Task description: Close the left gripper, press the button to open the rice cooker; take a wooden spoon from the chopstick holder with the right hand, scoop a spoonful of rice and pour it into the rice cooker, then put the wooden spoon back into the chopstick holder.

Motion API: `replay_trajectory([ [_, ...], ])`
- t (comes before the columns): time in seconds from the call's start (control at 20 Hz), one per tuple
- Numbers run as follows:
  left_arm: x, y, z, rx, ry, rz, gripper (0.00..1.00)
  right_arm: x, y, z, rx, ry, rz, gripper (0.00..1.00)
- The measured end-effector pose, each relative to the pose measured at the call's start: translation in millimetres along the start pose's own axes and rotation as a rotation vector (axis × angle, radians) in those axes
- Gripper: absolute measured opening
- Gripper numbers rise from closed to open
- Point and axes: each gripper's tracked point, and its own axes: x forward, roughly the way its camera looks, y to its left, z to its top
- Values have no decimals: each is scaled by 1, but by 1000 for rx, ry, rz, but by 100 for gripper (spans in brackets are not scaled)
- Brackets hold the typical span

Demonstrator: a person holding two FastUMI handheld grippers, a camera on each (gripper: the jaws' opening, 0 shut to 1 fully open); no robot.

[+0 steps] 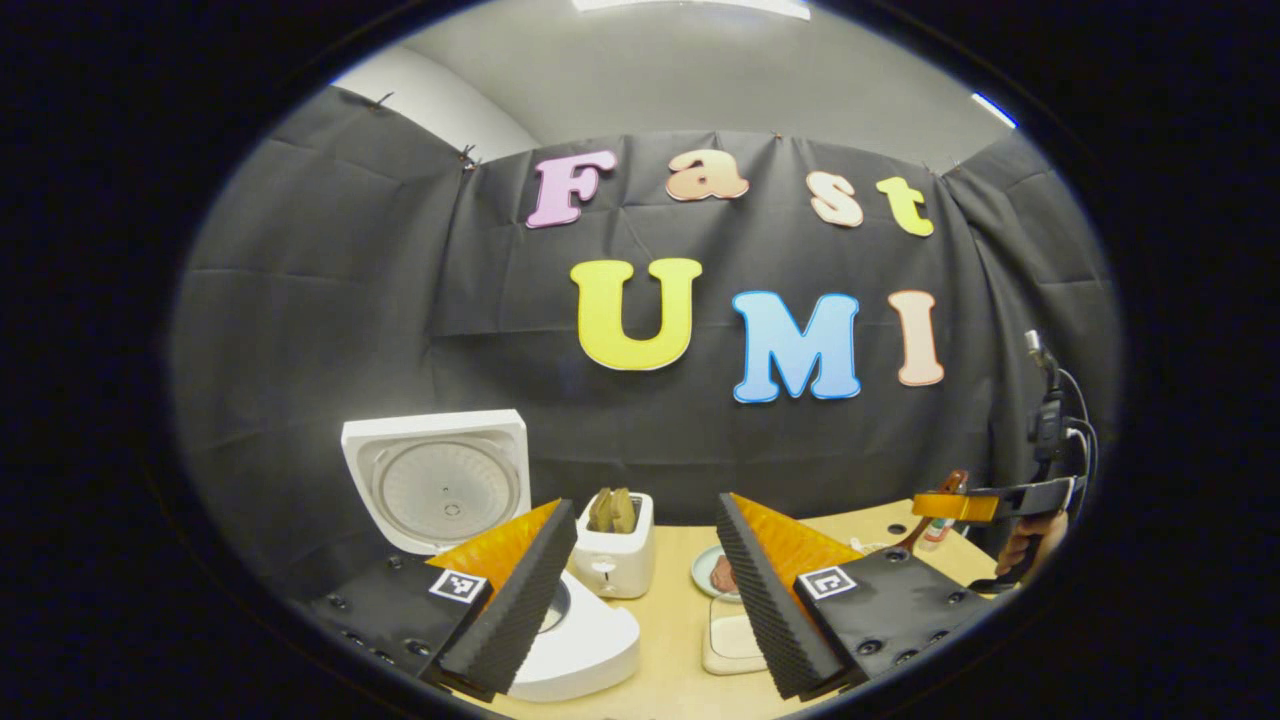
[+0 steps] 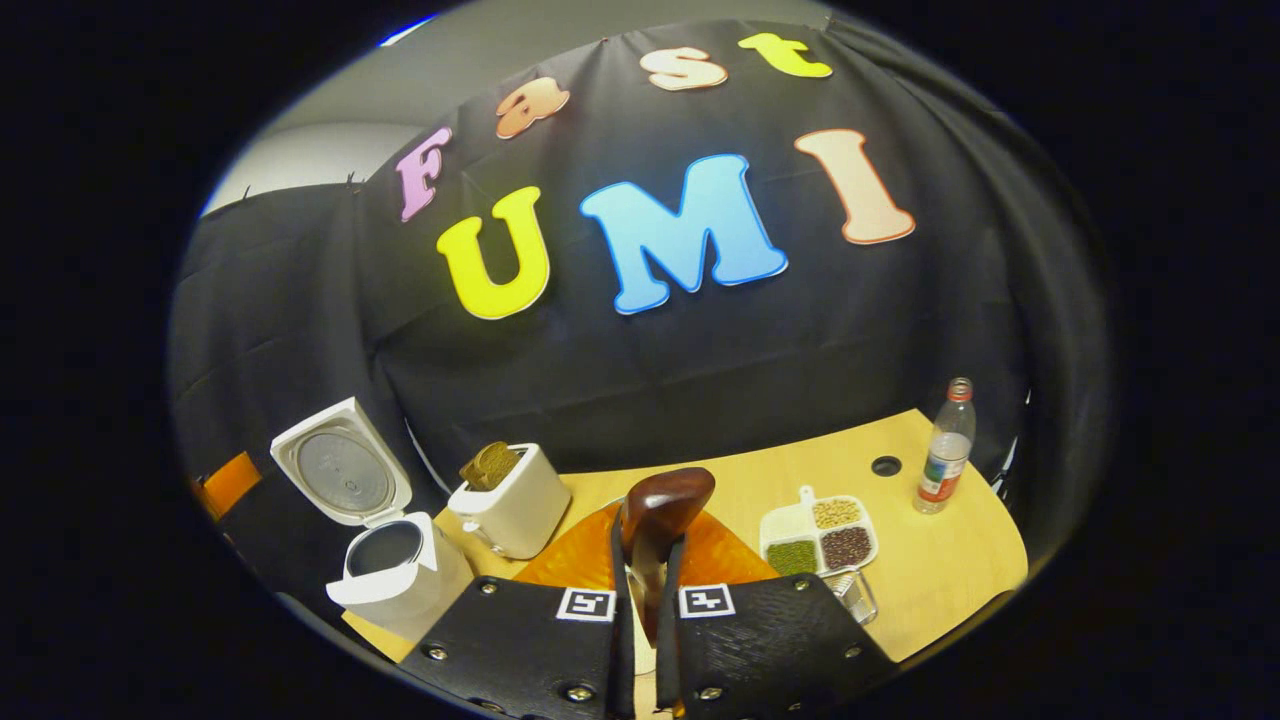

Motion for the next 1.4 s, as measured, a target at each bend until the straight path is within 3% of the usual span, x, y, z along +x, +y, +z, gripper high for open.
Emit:
replay_trajectory([
  [0.2, -4, 16, 3, 9, -10, 3, 97, 28, 21, -32, -58, 50, 2, 9],
  [0.55, -15, 66, -12, 1, 26, 59, 96, 81, 20, -104, -250, 155, -97, 9],
  [0.75, -19, 87, -21, -11, 47, 91, 97, 86, 47, -129, -233, 190, -42, 9],
  [0.9, -23, 95, -26, -17, 56, 104, 98, 84, 71, -144, -83, 230, 21, 9],
  [1.05, -25, 96, -27, -16, 59, 107, 99, 84, 80, -147, 163, 269, 84, 9],
  [1.3, -24, 90, -31, -25, 67, 94, 99, 88, 58, -144, 576, 280, 108, 9],
  [1.4, -23, 88, -29, -21, 62, 89, 99, 85, 45, -139, 690, 254, 105, 9],
])
